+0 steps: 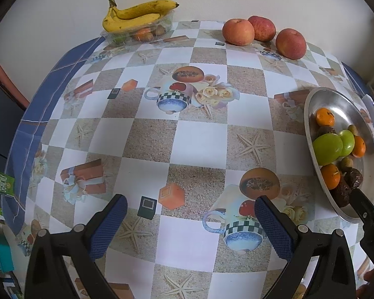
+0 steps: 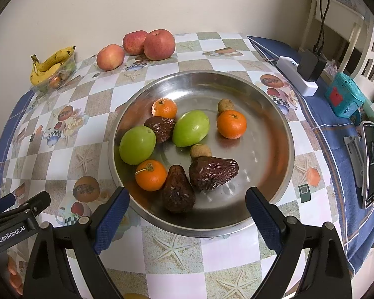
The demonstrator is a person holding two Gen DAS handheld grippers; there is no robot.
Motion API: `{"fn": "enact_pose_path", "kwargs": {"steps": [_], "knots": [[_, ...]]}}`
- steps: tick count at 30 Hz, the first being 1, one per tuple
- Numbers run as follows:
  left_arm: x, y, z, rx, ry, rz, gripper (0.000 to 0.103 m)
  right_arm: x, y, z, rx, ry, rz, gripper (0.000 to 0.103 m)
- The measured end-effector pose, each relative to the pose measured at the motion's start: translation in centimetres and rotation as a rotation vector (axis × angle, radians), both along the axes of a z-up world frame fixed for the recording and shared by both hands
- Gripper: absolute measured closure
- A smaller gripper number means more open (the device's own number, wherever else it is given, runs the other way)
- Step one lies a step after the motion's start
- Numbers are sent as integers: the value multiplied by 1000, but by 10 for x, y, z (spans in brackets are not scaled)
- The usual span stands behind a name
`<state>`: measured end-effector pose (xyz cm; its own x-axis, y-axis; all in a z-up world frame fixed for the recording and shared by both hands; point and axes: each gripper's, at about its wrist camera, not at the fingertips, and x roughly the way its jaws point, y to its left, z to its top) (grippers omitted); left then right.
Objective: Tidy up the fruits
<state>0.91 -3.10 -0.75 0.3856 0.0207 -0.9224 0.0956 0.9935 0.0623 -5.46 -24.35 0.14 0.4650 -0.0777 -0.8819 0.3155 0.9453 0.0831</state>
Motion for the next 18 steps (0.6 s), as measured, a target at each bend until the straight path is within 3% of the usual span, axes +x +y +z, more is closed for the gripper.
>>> {"fn": "enact_pose_path", "kwargs": {"steps": [18], "knots": [[0,3,0,11,-6,11,0,0,0,-2,7,7,2,9]]}}
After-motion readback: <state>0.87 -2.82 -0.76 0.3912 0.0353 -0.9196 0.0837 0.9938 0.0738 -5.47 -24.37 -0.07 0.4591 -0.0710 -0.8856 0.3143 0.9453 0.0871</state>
